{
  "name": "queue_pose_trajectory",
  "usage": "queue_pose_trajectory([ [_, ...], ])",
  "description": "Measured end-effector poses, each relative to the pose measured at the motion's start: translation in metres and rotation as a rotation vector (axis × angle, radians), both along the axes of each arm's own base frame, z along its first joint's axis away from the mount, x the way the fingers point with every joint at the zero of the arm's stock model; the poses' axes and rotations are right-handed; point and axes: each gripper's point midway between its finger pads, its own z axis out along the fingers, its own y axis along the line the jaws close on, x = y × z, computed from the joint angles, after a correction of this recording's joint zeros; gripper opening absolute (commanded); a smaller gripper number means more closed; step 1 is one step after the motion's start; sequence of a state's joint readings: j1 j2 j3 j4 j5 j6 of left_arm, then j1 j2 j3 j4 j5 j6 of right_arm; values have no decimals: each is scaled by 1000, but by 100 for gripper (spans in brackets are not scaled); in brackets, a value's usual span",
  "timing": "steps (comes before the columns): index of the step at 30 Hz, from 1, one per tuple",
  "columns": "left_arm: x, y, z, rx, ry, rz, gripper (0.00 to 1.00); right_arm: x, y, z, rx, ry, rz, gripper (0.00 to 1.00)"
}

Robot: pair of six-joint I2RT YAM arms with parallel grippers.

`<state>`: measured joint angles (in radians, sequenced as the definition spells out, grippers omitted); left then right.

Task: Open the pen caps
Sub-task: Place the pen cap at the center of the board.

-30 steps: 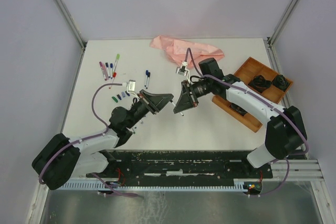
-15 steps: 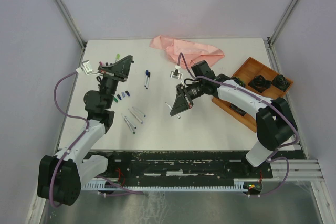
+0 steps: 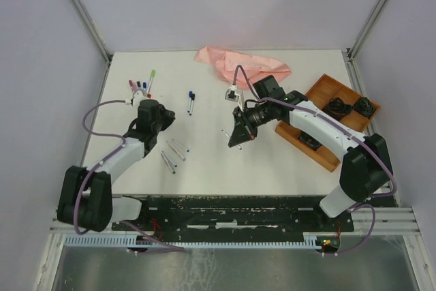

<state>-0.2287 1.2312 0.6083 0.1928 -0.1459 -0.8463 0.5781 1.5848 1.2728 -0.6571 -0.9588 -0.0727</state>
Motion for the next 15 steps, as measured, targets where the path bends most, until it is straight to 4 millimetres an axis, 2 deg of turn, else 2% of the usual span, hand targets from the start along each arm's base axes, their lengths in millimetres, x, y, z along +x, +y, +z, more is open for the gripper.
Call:
queue_pose_trajectory([
  [3, -2, 13, -46, 87, 187, 54, 3, 2, -3, -2, -16, -8, -10, 1],
  [6, 3, 22, -70, 153, 300, 92, 3, 3, -4, -4, -25, -9, -13, 1],
  [9, 14, 25, -79, 193, 352, 110, 3, 3, -4, -5, -28, -12, -14, 1],
  [15, 42, 26, -84, 257, 409, 116, 4, 5, -6, -6, -32, -15, -18, 1],
])
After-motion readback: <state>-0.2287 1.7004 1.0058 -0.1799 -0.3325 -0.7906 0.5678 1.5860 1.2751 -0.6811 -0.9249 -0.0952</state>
